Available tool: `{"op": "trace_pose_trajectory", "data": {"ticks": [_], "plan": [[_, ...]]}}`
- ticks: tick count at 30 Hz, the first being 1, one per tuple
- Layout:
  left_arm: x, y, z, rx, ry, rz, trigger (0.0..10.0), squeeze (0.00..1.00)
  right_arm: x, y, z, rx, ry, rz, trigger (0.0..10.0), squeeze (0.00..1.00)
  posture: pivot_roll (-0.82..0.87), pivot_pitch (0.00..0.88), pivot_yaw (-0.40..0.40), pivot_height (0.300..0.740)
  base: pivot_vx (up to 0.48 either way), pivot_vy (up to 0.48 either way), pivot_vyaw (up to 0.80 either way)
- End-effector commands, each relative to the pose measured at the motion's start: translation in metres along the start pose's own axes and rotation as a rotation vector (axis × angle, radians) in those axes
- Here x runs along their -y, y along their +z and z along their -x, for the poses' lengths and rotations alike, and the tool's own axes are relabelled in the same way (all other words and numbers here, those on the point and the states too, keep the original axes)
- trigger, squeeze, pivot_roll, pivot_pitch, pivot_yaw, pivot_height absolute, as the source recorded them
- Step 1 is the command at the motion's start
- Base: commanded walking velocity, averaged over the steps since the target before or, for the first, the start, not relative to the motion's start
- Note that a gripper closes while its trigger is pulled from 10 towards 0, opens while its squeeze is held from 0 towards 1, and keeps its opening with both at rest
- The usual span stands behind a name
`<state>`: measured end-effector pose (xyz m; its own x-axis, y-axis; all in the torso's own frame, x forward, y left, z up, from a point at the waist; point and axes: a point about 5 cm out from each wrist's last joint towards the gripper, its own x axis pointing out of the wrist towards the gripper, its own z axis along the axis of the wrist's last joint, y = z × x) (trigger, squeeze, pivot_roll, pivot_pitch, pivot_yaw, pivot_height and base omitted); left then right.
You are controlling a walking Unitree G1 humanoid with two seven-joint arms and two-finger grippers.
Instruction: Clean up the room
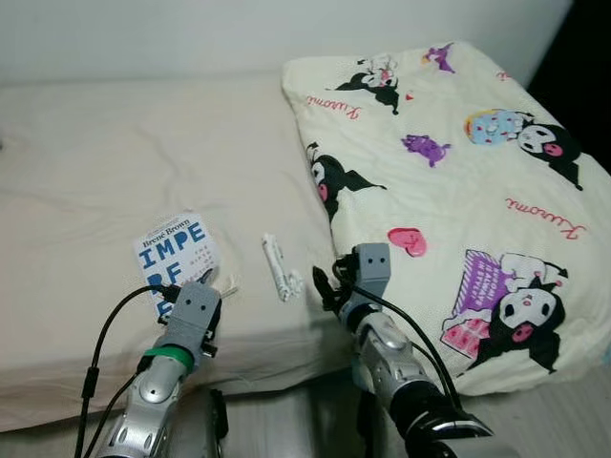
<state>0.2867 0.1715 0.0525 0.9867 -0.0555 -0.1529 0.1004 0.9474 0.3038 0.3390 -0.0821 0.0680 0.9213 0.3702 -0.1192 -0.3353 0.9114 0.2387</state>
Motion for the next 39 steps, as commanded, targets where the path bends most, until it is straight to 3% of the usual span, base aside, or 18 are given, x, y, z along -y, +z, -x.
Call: {"op": "trace_pose_trajectory", "data": {"ticks": [1, 4, 5, 9, 16, 17, 19, 21, 25, 27, 29, 35, 39], "plan": [[-0.003, -0.001, 0.003, 0.007, 0.020, -0.009, 10.0, 0.00, -0.007, -0.004, -0.001, -0.022, 0.048, -0.017, 10.0, 0.00, 0.10, 0.013, 0.036, 0.558, 0.000, 0.000, 0.00], [-0.009, -0.001, 0.005, 0.012, 0.051, -0.017, 10.0, 0.00, -0.014, -0.003, -0.003, -0.009, 0.093, -0.022, 10.0, 0.00, 0.11, 0.011, 0.029, 0.558, 0.000, 0.000, 0.00], [-0.013, -0.002, 0.006, 0.018, 0.064, -0.023, 10.0, 0.00, -0.017, -0.002, -0.004, -0.001, 0.111, -0.023, 10.0, 1.00, 0.11, 0.015, 0.029, 0.558, 0.000, 0.000, 0.00], [-0.020, -0.007, 0.014, 0.025, 0.052, -0.078, 10.0, 0.00, -0.026, 0.002, -0.008, -0.001, 0.140, 0.006, 10.0, 1.00, 0.11, 0.027, 0.030, 0.558, 0.000, 0.000, 0.00], [-0.037, -0.027, 0.028, -0.048, 0.102, -0.073, 10.0, 0.00, -0.037, 0.009, -0.015, 0.005, 0.155, 0.043, 10.0, 1.00, 0.12, 0.078, 0.024, 0.558, 0.000, 0.000, 0.00], [-0.051, -0.039, 0.038, -0.098, 0.161, -0.047, 10.0, 0.00, -0.042, 0.014, -0.019, 0.005, 0.166, 0.079, 10.0, 1.00, 0.14, 0.119, 0.004, 0.558, 0.000, 0.000, 0.00], [-0.051, -0.039, 0.038, -0.098, 0.161, -0.047, 10.0, 0.00, -0.042, 0.014, -0.019, 0.005, 0.166, 0.079, 10.0, 1.00, 0.14, 0.119, 0.004, 0.558, 0.000, 0.000, 0.00], [-0.067, -0.043, 0.048, -0.113, 0.205, -0.039, 10.0, 0.00, -0.046, 0.020, -0.023, 0.011, 0.171, 0.142, 10.0, 1.00, 0.17, 0.162, -0.015, 0.558, 0.000, 0.000, 0.00], [-0.070, -0.043, 0.051, -0.111, 0.213, -0.041, 10.0, 0.00, -0.047, 0.022, -0.024, 0.015, 0.172, 0.162, 10.0, 1.00, 0.17, 0.166, -0.018, 0.558, 0.000, 0.000, 0.00], [-0.083, -0.044, 0.065, -0.107, 0.223, -0.055, 10.0, 0.00, -0.052, 0.026, -0.028, 0.006, 0.170, 0.196, 10.0, 1.00, 0.20, 0.207, -0.037, 0.558, 0.000, 0.000, 0.00], [-0.087, -0.044, 0.070, -0.106, 0.225, -0.061, 10.0, 0.00, -0.055, 0.027, -0.029, 0.001, 0.172, 0.207, 10.0, 1.00, 0.20, 0.207, -0.037, 0.558, 0.000, 0.000, 0.00], [-0.103, -0.042, 0.081, -0.099, 0.246, -0.080, 10.0, 0.00, -0.072, 0.027, -0.032, -0.017, 0.241, 0.202, 10.0, 1.00, 0.21, 0.229, -0.039, 0.558, 0.000, 0.000, 0.00], [-0.105, -0.038, 0.079, -0.105, 0.224, -0.103, 10.0, 0.00, -0.077, 0.019, -0.032, -0.076, 0.231, 0.131, 10.0, 1.00, 0.22, 0.250, -0.026, 0.558, 0.000, 0.000, 0.00]]}}
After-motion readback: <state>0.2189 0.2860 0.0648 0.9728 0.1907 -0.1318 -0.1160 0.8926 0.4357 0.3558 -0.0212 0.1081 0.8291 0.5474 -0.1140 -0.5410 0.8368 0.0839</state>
